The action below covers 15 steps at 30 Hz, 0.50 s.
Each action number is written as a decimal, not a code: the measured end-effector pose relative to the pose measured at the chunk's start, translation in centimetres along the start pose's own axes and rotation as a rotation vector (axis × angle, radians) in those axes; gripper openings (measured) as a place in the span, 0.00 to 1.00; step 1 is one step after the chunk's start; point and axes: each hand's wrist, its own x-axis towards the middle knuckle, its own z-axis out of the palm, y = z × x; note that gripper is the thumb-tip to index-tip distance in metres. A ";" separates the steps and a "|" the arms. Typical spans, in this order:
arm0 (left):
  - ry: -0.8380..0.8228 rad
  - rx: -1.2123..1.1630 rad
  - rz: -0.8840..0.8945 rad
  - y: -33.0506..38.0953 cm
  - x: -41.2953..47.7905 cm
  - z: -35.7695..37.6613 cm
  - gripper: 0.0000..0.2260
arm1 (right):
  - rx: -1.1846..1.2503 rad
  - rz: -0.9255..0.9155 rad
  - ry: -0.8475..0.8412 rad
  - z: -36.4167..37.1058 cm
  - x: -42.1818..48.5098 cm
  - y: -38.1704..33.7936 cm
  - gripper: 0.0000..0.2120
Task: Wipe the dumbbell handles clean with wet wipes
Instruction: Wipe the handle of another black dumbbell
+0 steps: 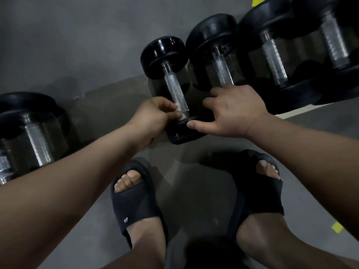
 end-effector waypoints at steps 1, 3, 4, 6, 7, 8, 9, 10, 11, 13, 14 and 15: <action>0.033 0.062 0.040 0.3 -0.3 0.2 0.08 | -0.001 0.007 -0.005 0.0 0.0 0.0 0.40; 0.119 0.157 0.104 0.9 -0.2 0.7 0.10 | -0.005 0.023 -0.014 -0.1 0.0 0.0 0.39; 0.153 0.180 0.136 1.2 0.1 0.8 0.10 | -0.009 0.029 -0.018 -0.1 -0.1 0.0 0.38; 0.197 0.247 0.210 1.7 0.8 0.6 0.10 | -0.013 0.033 -0.030 -0.2 -0.1 0.0 0.36; 0.206 0.292 0.252 1.7 1.1 0.4 0.09 | -0.007 0.032 -0.038 -0.2 -0.1 0.0 0.35; 0.196 0.329 0.301 1.7 1.2 0.3 0.07 | 0.006 0.033 -0.045 -0.3 -0.1 0.1 0.33; 0.169 0.376 0.364 1.7 1.1 0.2 0.04 | 0.026 0.039 -0.053 -0.4 -0.1 0.1 0.30; 0.133 0.441 0.439 1.4 1.0 0.1 0.04 | 0.050 0.051 -0.063 -0.5 0.0 0.2 0.28; 0.096 0.509 0.506 1.1 0.8 0.1 0.06 | 0.075 0.069 -0.078 -0.6 0.1 0.3 0.25; 0.046 0.537 0.544 0.2 0.8 -0.2 0.10 | 0.142 0.141 -0.129 -0.8 0.7 0.3 0.18; 0.031 0.489 0.513 -0.2 0.8 -0.2 0.11 | 0.188 0.202 -0.170 -0.9 1.1 0.4 0.15; 0.023 0.423 0.472 -0.3 0.7 -0.2 0.11 | 0.245 0.263 -0.210 -1.2 1.5 0.4 0.12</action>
